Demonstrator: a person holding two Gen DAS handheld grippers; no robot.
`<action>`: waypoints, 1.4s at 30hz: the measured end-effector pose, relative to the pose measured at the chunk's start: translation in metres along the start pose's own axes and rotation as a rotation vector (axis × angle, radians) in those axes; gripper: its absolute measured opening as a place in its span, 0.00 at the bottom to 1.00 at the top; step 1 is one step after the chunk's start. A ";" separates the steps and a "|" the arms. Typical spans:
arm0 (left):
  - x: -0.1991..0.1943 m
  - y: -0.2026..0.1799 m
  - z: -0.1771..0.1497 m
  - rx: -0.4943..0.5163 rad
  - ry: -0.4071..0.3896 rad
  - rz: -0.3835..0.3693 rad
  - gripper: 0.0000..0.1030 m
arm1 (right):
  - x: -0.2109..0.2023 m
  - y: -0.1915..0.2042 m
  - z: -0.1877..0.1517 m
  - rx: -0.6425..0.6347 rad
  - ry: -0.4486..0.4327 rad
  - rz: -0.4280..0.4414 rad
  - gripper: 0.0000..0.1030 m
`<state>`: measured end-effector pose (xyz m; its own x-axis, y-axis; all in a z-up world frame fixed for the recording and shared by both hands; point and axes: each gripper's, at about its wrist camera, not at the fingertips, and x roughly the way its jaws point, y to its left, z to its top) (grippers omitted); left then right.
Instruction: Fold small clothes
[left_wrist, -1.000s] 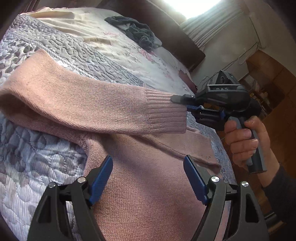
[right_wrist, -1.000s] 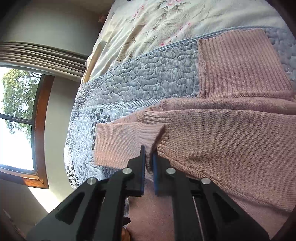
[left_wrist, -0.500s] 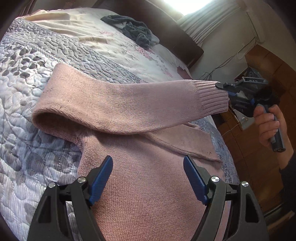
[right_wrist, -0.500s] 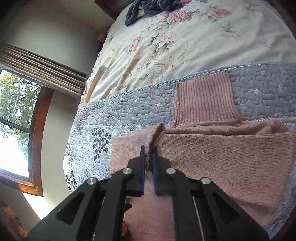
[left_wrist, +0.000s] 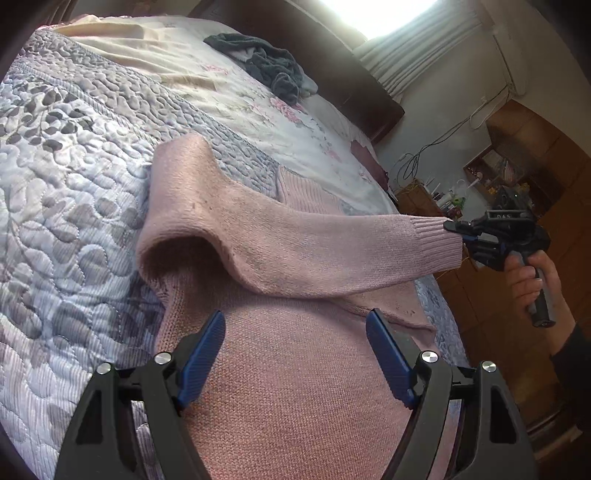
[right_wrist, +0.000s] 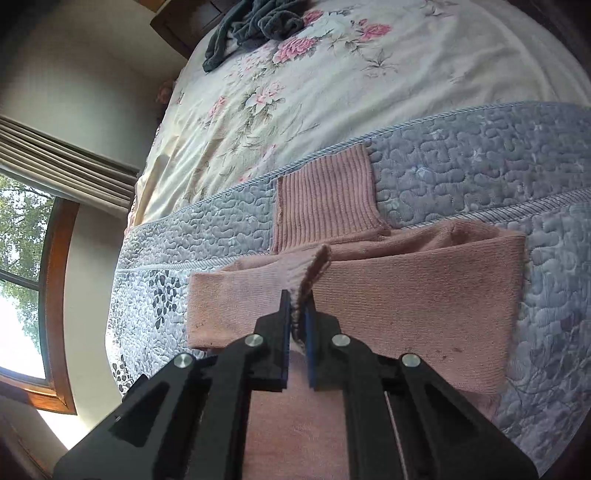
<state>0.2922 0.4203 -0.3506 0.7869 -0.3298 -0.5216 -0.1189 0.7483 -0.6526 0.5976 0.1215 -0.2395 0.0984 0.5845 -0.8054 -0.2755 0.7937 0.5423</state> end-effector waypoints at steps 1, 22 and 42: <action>-0.001 0.001 0.000 -0.004 -0.005 0.001 0.77 | -0.003 -0.008 -0.001 0.012 -0.004 -0.005 0.05; -0.015 0.033 0.012 -0.156 -0.039 -0.056 0.76 | 0.020 -0.157 -0.012 0.200 0.006 -0.082 0.05; 0.051 0.065 0.111 -0.307 0.221 -0.194 0.76 | -0.003 -0.156 -0.028 0.119 -0.119 0.051 0.09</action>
<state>0.3920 0.5159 -0.3582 0.6680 -0.5881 -0.4560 -0.1824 0.4647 -0.8665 0.6139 -0.0086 -0.3284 0.2018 0.6345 -0.7462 -0.1688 0.7730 0.6116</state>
